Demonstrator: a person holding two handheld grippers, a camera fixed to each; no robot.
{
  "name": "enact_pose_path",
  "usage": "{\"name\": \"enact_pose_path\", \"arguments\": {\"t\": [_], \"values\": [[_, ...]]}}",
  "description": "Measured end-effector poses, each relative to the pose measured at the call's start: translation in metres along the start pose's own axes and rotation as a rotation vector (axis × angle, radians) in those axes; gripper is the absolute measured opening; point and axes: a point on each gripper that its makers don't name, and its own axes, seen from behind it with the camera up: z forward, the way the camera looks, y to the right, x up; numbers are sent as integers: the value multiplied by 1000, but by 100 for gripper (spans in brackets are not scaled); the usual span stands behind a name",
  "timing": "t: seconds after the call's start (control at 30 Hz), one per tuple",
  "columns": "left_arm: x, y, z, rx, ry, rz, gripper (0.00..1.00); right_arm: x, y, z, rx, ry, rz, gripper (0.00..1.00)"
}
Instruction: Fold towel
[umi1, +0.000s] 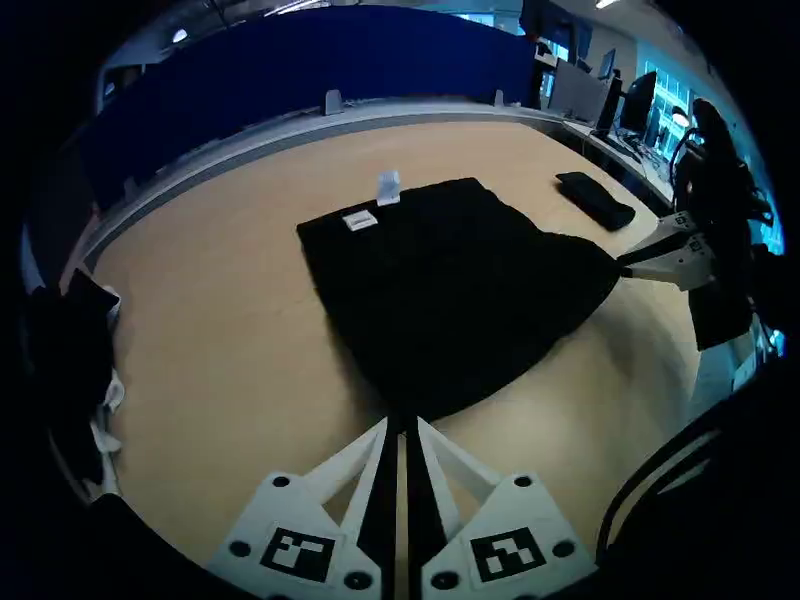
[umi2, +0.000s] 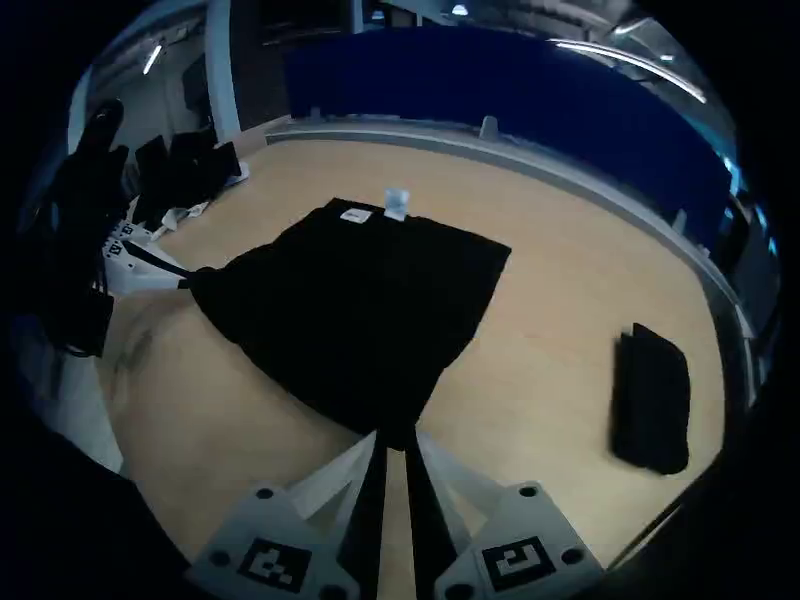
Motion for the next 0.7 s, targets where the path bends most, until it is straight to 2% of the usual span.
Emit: {"name": "enact_pose_path", "arguments": {"t": [0.4,0.7], "values": [[30,5,-46,-9,54,-67,5,31,-3,-44,1,35,9,12],[38,14,-75,-31,75,-120,5,39,-9,-71,-1,37,10,12]]}}
